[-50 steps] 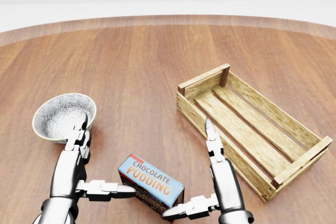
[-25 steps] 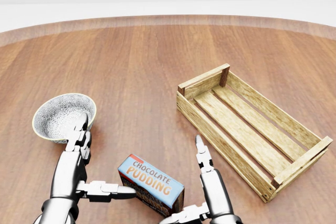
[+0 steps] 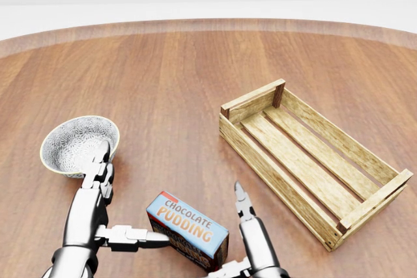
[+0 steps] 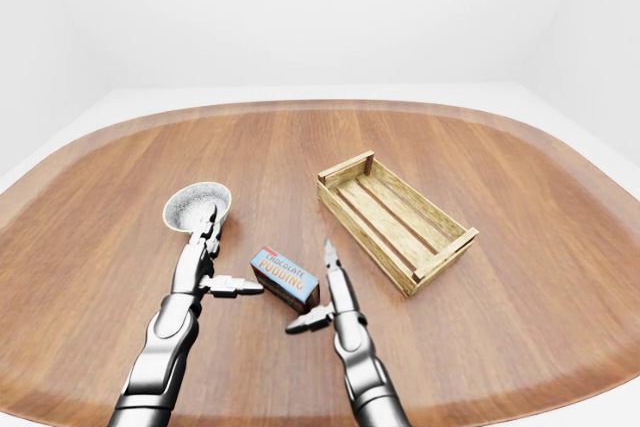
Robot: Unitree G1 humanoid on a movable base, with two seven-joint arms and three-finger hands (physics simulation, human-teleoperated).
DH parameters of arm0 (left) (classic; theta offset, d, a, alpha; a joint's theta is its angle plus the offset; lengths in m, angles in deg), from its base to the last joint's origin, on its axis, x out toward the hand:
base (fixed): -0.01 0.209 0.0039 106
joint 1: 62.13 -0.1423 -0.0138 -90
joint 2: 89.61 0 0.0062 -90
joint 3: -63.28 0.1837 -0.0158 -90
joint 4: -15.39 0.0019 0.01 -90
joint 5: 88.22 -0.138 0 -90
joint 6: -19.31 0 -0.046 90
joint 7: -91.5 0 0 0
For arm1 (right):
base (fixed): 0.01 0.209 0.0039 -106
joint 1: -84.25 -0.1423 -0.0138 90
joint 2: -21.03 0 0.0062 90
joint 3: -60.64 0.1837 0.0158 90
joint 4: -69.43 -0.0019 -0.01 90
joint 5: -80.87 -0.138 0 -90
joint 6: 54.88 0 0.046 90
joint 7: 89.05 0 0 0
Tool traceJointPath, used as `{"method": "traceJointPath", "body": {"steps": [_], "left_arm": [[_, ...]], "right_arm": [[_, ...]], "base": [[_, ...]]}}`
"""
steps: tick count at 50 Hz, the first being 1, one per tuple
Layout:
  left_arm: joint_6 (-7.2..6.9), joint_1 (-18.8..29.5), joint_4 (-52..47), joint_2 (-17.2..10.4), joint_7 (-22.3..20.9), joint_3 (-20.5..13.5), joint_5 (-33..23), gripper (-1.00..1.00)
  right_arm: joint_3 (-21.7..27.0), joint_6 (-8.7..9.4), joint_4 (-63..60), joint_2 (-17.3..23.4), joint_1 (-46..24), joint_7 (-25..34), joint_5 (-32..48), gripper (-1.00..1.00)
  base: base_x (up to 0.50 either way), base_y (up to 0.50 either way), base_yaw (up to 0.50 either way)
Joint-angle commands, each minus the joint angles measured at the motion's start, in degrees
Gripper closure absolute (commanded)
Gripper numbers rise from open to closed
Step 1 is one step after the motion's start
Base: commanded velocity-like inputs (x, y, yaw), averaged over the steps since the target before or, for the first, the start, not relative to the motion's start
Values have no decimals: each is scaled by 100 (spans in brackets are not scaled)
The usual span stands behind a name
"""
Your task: Pick up the chocolate pudding and put it in the tray.
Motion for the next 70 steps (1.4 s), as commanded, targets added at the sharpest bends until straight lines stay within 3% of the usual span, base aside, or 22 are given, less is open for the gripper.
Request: {"method": "traceJointPath", "body": {"steps": [1, 14, 18, 28, 30, 31, 32, 33, 34, 54, 64, 70], "left_arm": [[-15, -6, -15, 1, -6, -9, 16, -100], [-80, -5, -67, 2, -12, -8, 17, -100], [2, 11, 26, -4, -14, -18, 21, -100], [-1, 6, 17, -2, -15, -17, 20, -100], [-2, 9, 18, -4, -17, -18, 22, -100], [5, 3, 18, -2, -17, -18, 23, -100], [10, 2, 21, -2, -16, -17, 22, -100], [9, 3, 20, -3, -16, -17, 21, -100], [-3, 4, 10, -3, -17, -18, 23, -100], [2, 8, 16, -2, -19, -19, 32, -100], [-38, -4, -30, 2, -13, -9, 27, -100], [17, 12, 39, -4, -16, -21, 35, -100]], "right_arm": [[-8, 0, 368, -54, -158, -49, 178, -100], [-14, 0, 574, -94, -285, -71, 252, -100], [-14, 0, 607, -104, -281, -59, 266, -100], [6, 0, 842, -118, -379, -49, 272, -100], [2, 0, 831, -123, -370, -36, 277, -92], [-2, 0, 832, -124, -367, -29, 282, -77], [-4, 0, 831, -125, -366, -27, 286, -19], [-4, 0, 838, -126, -366, -25, 285, 58], [-7, 0, 835, -128, -358, -20, 285, 100], [26, 0, 819, -124, -354, 7, 240, 100], [8, 0, 223, -82, -190, -105, 269, 100], [-1, 0, -421, -67, -83, -104, 216, 100]], "base": [[0, 0, 0], [0, 0, 0], [0, 0, 0], [0, 0, 0], [0, 0, 0], [0, 0, 0], [0, 0, 0], [0, 0, 0], [0, 0, 0], [0, 0, 0], [0, 0, 0], [0, 0, 0]]}}
